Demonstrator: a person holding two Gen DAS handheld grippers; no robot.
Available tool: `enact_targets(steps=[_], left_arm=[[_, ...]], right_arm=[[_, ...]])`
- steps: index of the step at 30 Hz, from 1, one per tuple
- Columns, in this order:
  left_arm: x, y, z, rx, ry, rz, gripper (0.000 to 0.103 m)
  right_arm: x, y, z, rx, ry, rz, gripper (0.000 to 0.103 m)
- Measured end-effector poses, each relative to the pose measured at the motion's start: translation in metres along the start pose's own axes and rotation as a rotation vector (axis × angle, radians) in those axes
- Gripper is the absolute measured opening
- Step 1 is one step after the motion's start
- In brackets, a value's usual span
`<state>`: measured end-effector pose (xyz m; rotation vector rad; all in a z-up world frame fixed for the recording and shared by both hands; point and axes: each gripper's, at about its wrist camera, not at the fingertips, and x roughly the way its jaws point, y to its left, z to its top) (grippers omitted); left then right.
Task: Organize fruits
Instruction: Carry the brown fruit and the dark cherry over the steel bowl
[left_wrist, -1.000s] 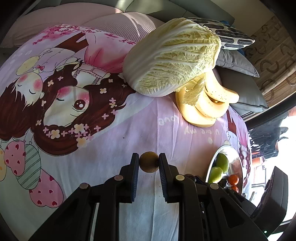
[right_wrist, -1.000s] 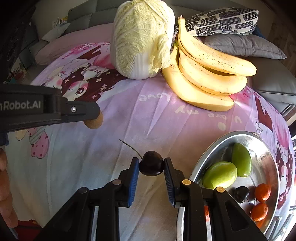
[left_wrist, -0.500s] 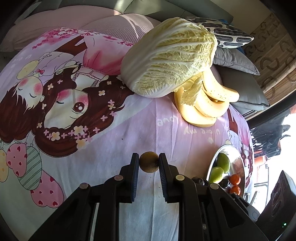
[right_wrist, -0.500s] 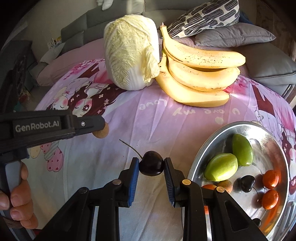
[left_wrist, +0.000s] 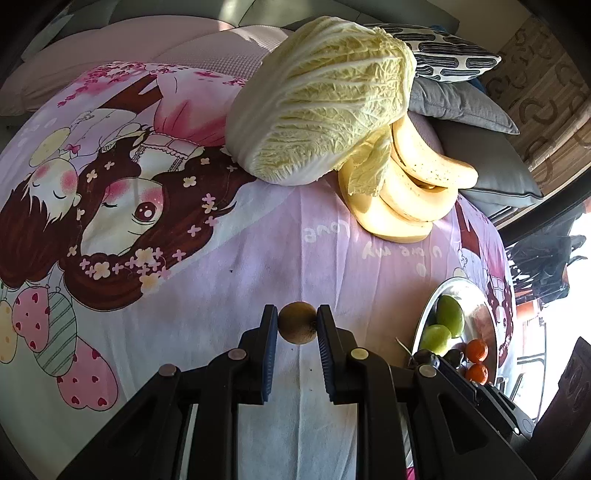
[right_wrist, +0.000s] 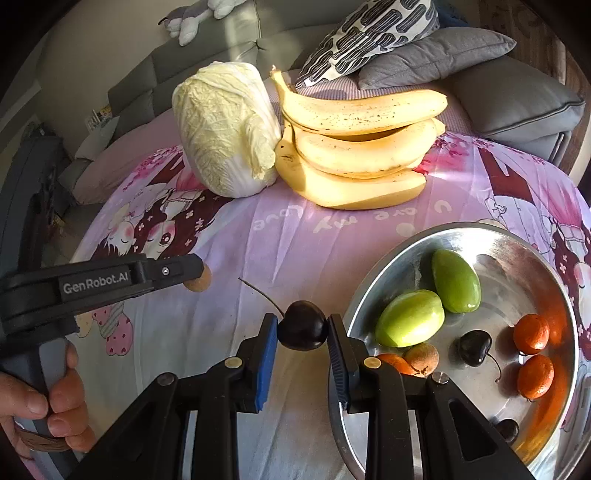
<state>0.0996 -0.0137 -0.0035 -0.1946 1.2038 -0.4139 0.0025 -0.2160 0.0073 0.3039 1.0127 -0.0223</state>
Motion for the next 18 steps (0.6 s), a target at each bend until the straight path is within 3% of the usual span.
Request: enact_targets(steps=[9,18], left_arm=[[0.003,-0.018,-0.004,0.044,0.011,0.011,0.022],[0.009,-0.051,-0.01,0.116,0.029,-0.028,0.022]], right_arm=[[-0.013,-0.036,0.0,0.092,-0.016,-0.02,0.029],[-0.022,-0.069,-0.002,0.17,-0.013,-0.047,0.029]])
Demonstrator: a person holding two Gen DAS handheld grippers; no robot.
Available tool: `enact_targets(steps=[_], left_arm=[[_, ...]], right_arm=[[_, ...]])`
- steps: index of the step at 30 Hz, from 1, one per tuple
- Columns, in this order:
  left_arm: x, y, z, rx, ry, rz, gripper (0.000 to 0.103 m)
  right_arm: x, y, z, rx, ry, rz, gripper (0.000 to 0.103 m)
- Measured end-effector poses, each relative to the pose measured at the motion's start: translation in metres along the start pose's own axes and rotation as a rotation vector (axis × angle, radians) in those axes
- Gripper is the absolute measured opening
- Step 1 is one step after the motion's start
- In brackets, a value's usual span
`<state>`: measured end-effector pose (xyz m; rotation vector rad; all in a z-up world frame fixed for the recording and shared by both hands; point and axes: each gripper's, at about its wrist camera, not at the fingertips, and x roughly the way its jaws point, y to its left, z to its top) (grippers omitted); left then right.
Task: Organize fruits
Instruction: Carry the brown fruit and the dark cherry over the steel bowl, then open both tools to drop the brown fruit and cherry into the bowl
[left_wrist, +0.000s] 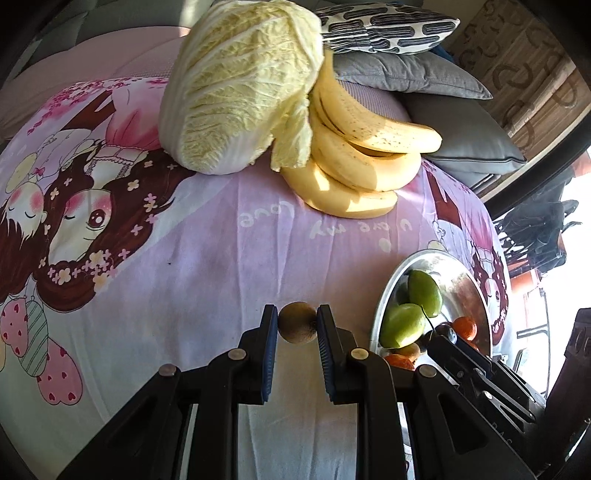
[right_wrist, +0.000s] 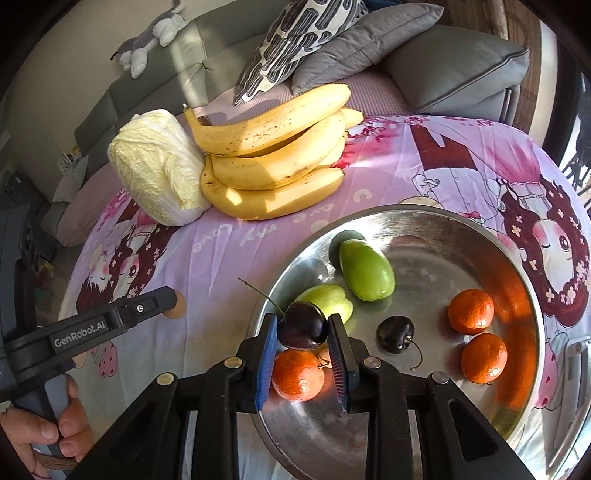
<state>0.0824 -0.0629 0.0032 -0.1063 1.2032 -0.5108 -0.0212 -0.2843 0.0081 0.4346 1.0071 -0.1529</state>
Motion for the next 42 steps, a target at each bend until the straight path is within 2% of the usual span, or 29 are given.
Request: enact_targets(steps=[4,8,22,31,42], left_arm=[[0.003,-0.016,-0.001,0.032,0.012,-0.025,0.022],[0.005,-0.035,-0.003,0.069,0.028,-0.082,0.022],[0.008,-0.096,-0.013,0.236,0.071,-0.152,0.022],[0.017,-0.116,-0.027,0.312,0.114,-0.135,0.022],[0.027,-0.126,-0.037,0.349,0.147,-0.116,0.022]], right_arm=[[-0.001,-0.012,0.0,0.025,0.004,-0.003,0.029],[-0.006,-0.024,0.0,0.045,-0.003,-0.009,0.029],[-0.026,-0.071,0.0,0.128,-0.027,-0.068,0.029],[-0.023,-0.074,-0.005,0.099,0.01,-0.098,0.03],[-0.018,-0.075,-0.01,0.082,0.051,-0.104,0.03]])
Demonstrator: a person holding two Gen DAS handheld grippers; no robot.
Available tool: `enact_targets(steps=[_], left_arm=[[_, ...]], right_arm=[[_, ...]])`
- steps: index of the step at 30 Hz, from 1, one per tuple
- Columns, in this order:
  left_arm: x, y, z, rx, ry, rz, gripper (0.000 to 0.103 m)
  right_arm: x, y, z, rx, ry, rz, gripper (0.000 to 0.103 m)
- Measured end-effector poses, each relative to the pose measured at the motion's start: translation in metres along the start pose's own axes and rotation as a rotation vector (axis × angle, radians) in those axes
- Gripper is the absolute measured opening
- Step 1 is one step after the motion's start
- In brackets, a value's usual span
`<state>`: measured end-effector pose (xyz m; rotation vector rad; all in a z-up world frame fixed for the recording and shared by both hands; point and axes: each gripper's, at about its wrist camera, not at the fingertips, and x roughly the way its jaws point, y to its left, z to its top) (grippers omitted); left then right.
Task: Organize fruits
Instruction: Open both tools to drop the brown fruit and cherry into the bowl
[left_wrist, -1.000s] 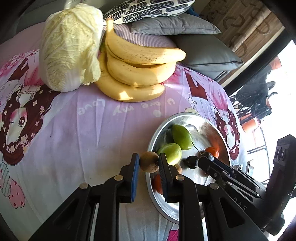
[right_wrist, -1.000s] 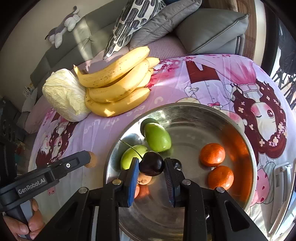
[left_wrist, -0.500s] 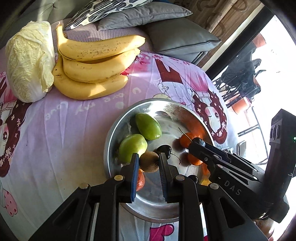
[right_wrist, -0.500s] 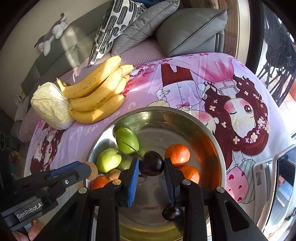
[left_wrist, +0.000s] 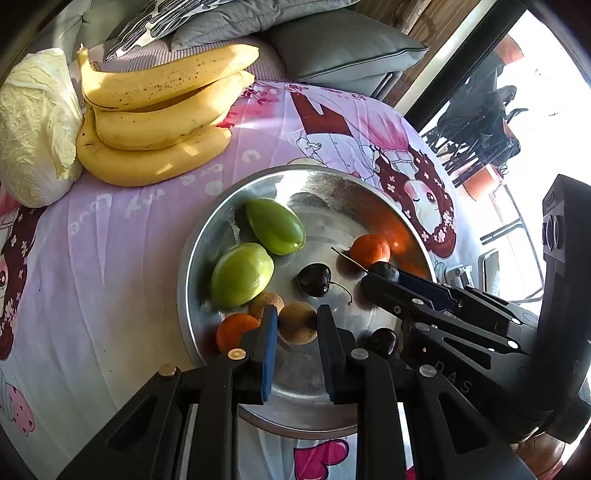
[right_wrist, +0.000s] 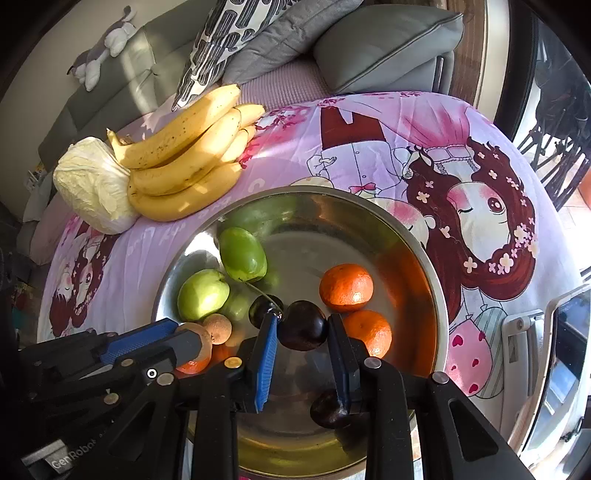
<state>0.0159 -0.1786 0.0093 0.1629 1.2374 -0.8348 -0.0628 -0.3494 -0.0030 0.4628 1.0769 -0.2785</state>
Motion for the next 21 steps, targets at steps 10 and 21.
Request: enact_targets(steps=[10,21], left_arm=[[0.008,-0.004,-0.005,0.008,0.026,0.016,0.022],[0.009,-0.003,-0.006,0.001,0.04,0.019,0.022]], right_arm=[[0.009,0.002,-0.002,-0.013,0.036,-0.008,0.03],[0.011,0.003,-0.003,-0.024,0.046,-0.024,0.03]])
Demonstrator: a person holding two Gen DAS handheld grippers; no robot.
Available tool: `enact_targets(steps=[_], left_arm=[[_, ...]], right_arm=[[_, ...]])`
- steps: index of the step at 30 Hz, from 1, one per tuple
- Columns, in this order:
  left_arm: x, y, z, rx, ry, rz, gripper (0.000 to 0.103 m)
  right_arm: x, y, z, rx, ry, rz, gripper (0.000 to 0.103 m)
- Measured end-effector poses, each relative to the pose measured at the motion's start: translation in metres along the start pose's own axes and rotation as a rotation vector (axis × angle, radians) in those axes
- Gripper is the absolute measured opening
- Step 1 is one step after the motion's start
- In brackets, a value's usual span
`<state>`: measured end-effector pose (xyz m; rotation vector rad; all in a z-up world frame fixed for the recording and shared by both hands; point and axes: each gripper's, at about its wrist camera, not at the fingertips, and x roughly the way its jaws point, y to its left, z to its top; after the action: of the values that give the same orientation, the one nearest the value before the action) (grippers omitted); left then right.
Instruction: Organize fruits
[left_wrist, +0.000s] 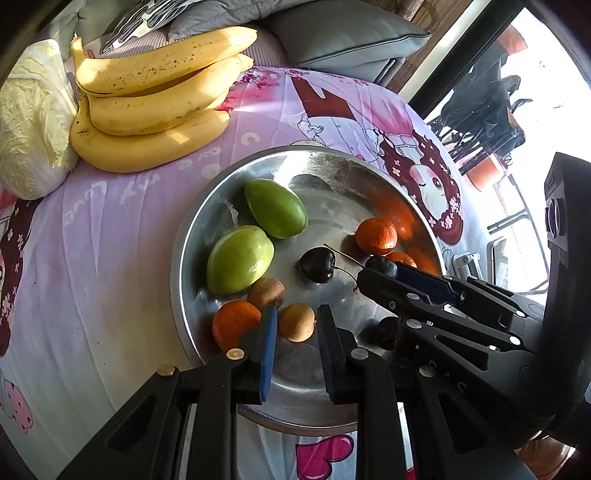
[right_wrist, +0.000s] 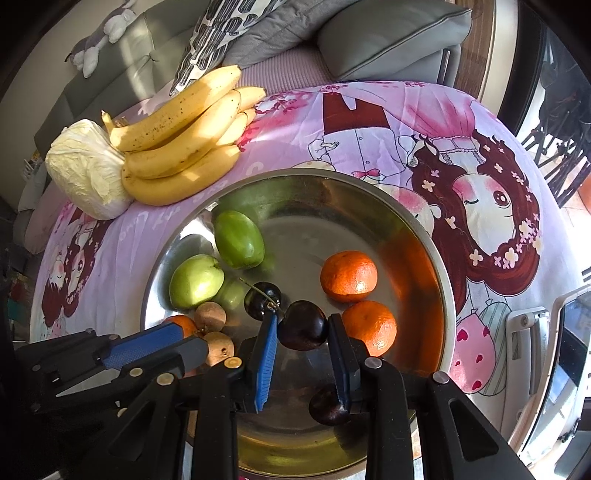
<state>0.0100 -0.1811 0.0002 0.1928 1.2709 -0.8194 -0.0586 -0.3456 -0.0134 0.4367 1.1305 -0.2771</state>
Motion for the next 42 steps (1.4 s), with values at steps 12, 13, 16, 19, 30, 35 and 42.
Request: enact_targets(steps=[12,13,16,19,30,35,42], left_arm=[[-0.015,0.013,-0.007,-0.03,-0.04,0.047,0.031],[-0.019,0.017,-0.008,-0.036,-0.052,0.061,0.032],[-0.028,0.031,-0.011,-0.073,-0.084,0.095,0.044],[-0.031,0.05,-0.018,-0.131,-0.101,0.15,0.062],[-0.039,0.094,-0.054,-0.234,-0.139,0.298,0.091],[-0.041,0.102,-0.07,-0.254,-0.127,0.362,0.092],[-0.051,0.1,-0.083,-0.266,-0.148,0.471,0.092]], right_arm=[[0.002,0.007,-0.002,-0.02,0.005,0.003,0.049],[0.002,0.008,-0.002,-0.022,0.006,0.002,0.05],[0.002,0.013,-0.003,-0.033,0.001,0.001,0.06],[0.002,0.018,-0.006,-0.045,-0.014,0.012,0.066],[-0.004,0.04,-0.028,-0.079,-0.059,0.003,0.095],[-0.01,0.044,-0.043,-0.075,-0.075,-0.008,0.103],[-0.012,0.042,-0.06,-0.055,-0.068,-0.028,0.103]])
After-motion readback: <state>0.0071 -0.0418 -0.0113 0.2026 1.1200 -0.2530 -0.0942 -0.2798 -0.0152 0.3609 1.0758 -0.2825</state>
